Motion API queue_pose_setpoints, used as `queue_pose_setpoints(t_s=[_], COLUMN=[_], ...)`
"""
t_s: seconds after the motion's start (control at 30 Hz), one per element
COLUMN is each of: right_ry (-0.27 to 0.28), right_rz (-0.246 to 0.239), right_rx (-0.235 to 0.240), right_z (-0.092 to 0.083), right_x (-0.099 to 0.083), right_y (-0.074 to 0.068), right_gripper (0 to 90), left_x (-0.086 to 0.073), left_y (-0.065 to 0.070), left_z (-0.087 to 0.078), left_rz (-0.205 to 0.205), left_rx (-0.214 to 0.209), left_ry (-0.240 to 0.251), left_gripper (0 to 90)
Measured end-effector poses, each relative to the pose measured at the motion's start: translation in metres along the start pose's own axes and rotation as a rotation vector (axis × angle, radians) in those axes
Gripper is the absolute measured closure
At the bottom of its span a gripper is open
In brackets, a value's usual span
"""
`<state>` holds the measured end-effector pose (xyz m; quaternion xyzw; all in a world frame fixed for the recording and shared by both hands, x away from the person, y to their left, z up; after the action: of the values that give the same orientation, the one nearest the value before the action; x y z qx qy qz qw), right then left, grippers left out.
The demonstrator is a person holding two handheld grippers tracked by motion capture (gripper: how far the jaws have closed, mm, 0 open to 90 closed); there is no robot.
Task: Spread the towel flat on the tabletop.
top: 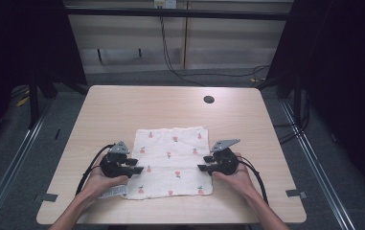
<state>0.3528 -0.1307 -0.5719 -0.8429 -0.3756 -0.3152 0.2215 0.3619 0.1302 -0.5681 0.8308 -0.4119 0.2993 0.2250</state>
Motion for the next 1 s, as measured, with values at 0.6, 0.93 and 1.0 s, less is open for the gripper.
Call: queue_pose_setpoints(t_s=[0.6,0.93,1.0], right_ry=[-0.029,-0.049,-0.056], right_rz=[-0.011,-0.031,-0.030], right_rx=[0.015,0.033,0.031], right_z=[-0.019,-0.034,-0.038], right_x=[-0.021,-0.035,-0.040], right_y=[-0.017,-0.034,-0.037], right_gripper=[86.6,85.6,85.4], left_x=[0.000,-0.006,-0.005], left_y=[0.022,0.039,0.043], left_z=[0.004,0.002,0.004], left_rz=[0.081,0.089,0.085], left_rx=[0.010,-0.058,-0.076], left_ry=[-0.005,-0.018,-0.013], left_gripper=[78.5,88.9,89.1])
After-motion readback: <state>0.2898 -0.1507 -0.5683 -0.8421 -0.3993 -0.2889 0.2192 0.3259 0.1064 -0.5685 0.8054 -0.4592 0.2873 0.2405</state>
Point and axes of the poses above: each handheld gripper's, and its own axes: z roughly forward along the jaws, x roughly out of its top, y roughly to its right, the point moved 10 cm from there along z, roughly forward along the jaws, and after that the axes turned 3 degrees about x, right-handed, at the moved point
